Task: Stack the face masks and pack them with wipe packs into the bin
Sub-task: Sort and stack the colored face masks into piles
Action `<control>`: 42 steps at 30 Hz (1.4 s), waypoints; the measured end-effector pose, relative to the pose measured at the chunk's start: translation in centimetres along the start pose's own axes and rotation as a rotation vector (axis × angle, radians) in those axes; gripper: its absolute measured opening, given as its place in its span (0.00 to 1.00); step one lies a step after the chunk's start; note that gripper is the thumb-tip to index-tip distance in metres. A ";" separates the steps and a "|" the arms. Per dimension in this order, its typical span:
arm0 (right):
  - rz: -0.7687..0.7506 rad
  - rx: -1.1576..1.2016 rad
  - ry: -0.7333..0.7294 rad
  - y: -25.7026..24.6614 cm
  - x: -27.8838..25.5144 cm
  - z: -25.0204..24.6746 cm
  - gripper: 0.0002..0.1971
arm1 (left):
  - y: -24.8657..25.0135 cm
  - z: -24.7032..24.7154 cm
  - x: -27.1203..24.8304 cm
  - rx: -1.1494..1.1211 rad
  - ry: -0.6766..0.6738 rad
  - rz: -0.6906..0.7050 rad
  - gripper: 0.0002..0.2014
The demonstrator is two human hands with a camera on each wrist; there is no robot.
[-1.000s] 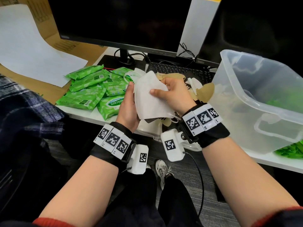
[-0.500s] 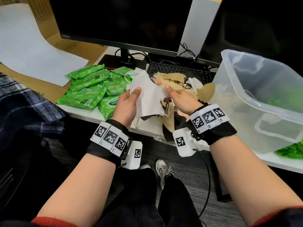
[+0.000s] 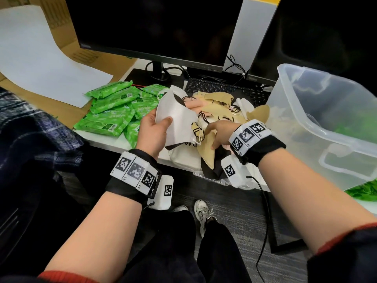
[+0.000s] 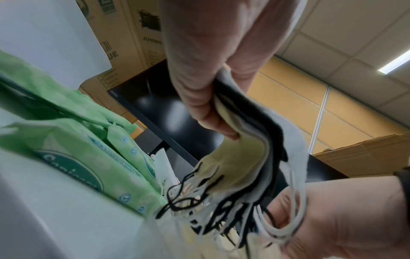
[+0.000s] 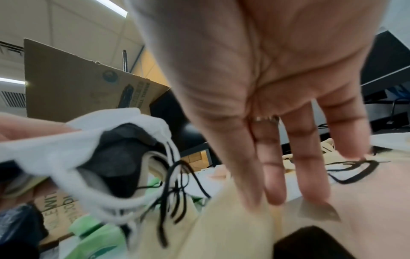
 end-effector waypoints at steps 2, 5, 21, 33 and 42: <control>0.039 0.006 0.086 0.7 0.6 -0.8 0.20 | 0.1 -0.2 -0.1 0.002 -0.002 -0.007 0.12; 0.110 0.184 0.278 2.1 0.5 -2.9 0.12 | 0.2 -0.4 -0.2 0.002 0.002 -0.007 0.13; -0.344 1.003 0.817 0.0 -5.9 -10.1 0.11 | 1.2 0.0 0.1 0.136 -0.046 0.245 0.34; -0.237 0.905 0.480 -2.6 -4.0 -4.1 0.21 | 0.5 1.1 -0.3 -0.032 -0.097 0.067 0.08; -0.248 0.593 0.569 -2.3 -4.9 -5.9 0.14 | 0.8 2.8 -1.2 0.242 -0.276 0.166 0.07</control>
Point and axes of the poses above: each hand's wrist, its own x-axis towards the middle knuckle, its own z-axis out of the palm, y = z × x, the point moved 9 cm from there along x, towards the middle knuckle, and after that the axes turned 1 degree about x, right-handed, at the moved point
